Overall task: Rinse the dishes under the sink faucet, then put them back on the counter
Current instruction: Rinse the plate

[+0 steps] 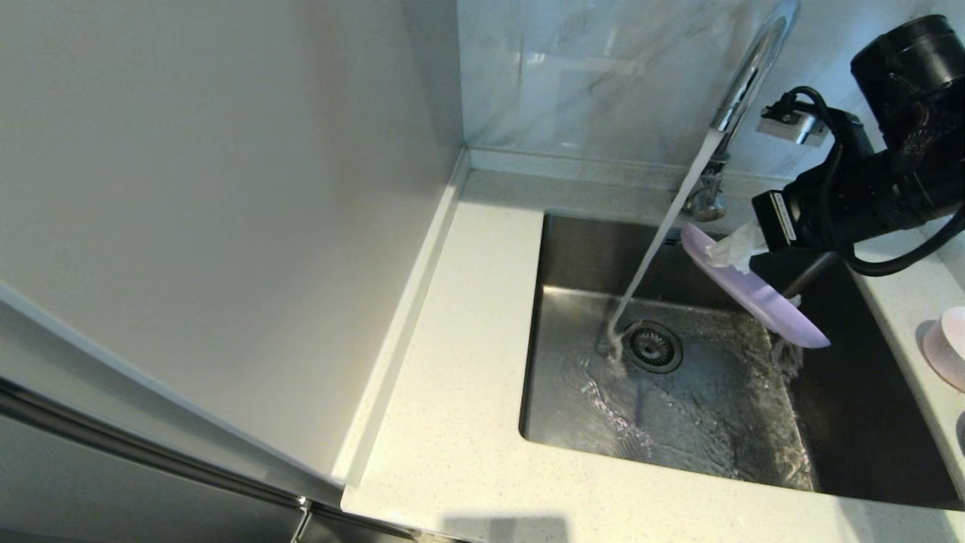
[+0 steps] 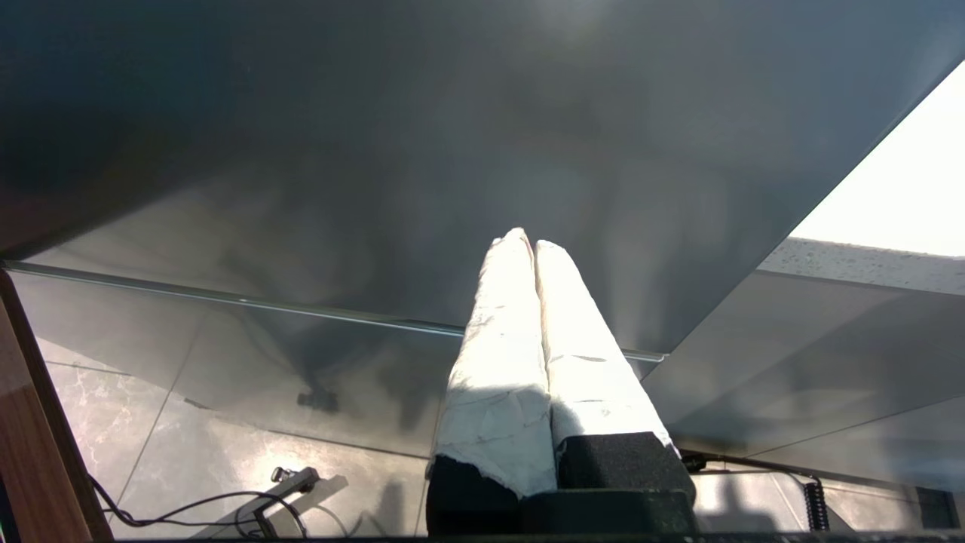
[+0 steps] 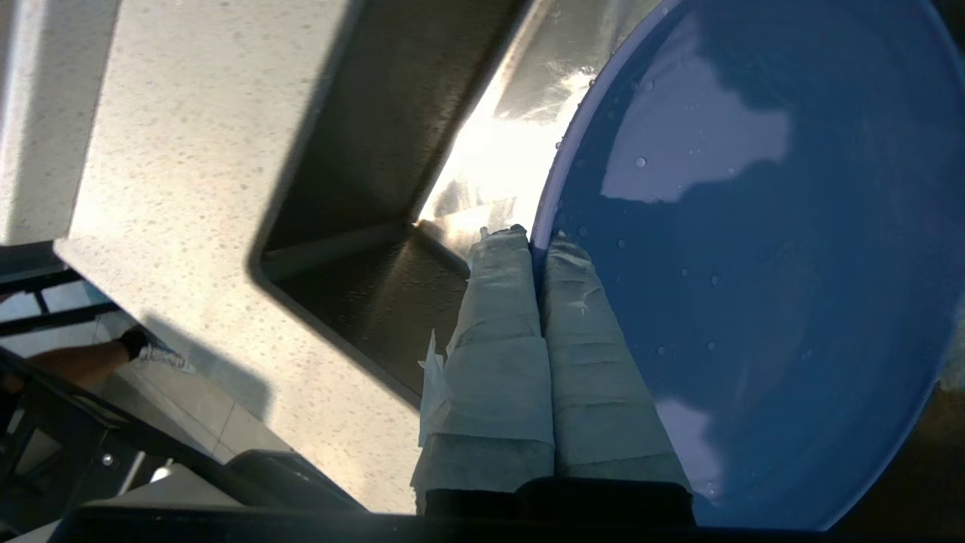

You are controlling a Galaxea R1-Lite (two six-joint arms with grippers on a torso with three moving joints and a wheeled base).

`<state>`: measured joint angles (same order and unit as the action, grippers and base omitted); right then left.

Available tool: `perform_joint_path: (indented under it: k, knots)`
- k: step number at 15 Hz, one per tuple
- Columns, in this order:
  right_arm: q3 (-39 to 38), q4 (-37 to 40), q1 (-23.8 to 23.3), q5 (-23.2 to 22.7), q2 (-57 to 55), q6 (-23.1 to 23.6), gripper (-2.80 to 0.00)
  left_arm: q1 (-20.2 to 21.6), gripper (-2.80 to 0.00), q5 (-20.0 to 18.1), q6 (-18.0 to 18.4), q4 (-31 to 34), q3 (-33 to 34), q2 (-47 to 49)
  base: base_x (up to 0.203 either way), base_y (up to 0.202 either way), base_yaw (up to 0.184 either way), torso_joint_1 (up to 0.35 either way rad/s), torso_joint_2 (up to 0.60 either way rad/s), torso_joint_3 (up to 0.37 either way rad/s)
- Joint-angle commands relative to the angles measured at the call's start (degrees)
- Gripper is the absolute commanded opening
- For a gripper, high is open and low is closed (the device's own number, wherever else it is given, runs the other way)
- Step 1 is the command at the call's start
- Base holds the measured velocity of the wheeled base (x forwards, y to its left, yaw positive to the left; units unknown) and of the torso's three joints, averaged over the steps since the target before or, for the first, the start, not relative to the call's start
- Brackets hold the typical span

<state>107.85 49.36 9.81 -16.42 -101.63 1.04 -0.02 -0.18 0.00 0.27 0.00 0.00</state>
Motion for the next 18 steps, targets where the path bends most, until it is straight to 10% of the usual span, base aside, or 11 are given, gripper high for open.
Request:
perform_joint_path:
  k: [1,5,11,18]
  knots:
    - [-2.35,0.28,-2.79,-0.49,2.15,0.12,-2.80,0.02,-2.80,0.01,0.00,0.00,0.00,0.00,0.000,0.000,0.000,0.000,0.00,0.000]
    - [-4.93,0.27,-9.08,-10.85,5.51,-2.59,-2.80,0.02,-2.80,0.01,0.00,0.00,0.00,0.00,0.000,0.000,0.000,0.000,0.00,0.000]
    - [-2.15,-11.08,-9.41,-18.40,5.17,-33.74,-2.80,0.02,-2.80,0.01,0.00,0.00,0.00,0.00,0.000,0.000,0.000,0.000,0.00,0.000]
    - [-1.53,-22.03,-8.94,-13.50,0.21,-55.33,-2.80,0.02,-2.80,-0.06,0.00,0.00,0.00,0.00,0.000,0.000,0.000,0.000,0.00,0.000]
